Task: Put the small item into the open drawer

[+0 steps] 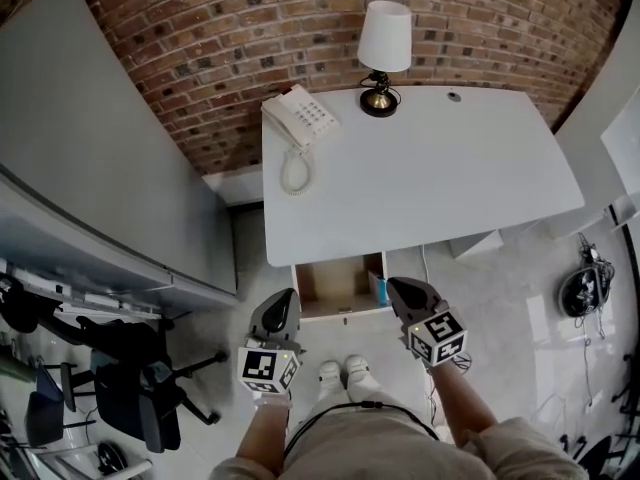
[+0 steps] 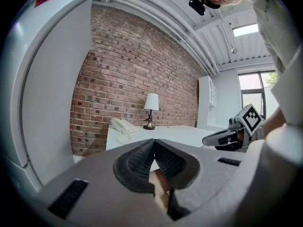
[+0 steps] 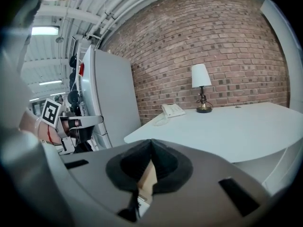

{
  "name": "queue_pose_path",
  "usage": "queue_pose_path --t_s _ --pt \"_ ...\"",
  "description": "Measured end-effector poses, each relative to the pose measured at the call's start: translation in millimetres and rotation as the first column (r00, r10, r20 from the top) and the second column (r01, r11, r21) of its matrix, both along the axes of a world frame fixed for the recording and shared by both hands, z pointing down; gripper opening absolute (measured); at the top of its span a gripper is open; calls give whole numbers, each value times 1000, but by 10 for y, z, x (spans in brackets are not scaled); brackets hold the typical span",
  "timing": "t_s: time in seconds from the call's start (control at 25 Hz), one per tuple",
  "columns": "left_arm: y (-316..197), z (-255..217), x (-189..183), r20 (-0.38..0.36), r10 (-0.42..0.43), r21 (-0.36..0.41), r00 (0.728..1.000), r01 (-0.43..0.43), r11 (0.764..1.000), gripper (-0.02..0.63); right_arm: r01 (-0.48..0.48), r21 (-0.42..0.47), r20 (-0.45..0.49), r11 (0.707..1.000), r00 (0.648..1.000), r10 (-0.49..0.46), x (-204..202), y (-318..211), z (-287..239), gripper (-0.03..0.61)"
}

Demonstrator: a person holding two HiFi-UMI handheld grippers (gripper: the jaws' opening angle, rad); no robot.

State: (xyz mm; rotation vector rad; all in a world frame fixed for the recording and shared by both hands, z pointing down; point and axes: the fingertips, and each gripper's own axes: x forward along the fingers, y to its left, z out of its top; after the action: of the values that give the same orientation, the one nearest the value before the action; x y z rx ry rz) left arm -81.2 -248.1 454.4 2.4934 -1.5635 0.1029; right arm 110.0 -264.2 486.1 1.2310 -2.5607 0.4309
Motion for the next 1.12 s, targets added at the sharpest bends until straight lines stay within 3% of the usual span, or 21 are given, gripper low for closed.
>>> queue_pose_path --t_s 1.12 --pt "195 -676 -407 8 -108 121 994 106 987 5 17 163 64 986 998 -27 -175 117 -726 6"
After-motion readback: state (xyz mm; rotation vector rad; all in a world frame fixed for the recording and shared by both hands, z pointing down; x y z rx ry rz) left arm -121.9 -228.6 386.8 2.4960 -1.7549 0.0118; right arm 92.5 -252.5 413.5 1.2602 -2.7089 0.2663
